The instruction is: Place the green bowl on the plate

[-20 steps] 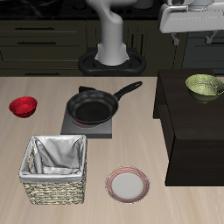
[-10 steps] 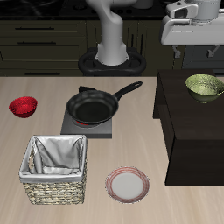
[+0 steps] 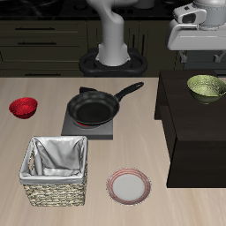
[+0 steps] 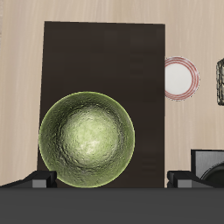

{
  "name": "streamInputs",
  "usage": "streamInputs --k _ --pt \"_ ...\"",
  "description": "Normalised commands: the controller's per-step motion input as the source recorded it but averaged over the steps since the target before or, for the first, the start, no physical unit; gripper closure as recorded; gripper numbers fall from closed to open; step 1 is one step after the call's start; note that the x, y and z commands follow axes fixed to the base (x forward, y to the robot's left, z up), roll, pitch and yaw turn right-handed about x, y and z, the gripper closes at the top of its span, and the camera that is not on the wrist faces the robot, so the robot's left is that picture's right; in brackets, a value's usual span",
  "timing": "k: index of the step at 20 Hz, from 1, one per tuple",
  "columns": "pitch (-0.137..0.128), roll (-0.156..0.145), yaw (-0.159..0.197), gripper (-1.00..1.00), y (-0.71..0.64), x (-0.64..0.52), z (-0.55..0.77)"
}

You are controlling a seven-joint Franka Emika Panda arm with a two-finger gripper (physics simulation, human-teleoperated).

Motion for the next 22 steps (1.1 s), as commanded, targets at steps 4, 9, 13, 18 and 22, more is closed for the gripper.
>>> streamInputs --k 4,9,13,18,22 --pt "0.007 0.007 0.019 -1.0 0.05 0.02 -0.3" --pt "0.032 -0.025 -0.022 -1.0 -0.1 0.02 -0.33" --pt "-0.014 0.021 0.022 -1.0 -0.01 -0.07 -0.16" --pt "0.0 -0.013 -0.01 -1.0 -0.05 -0.01 -0.11" --pt "0.007 0.015 0.016 -1.0 -0.07 -0.05 -0.17"
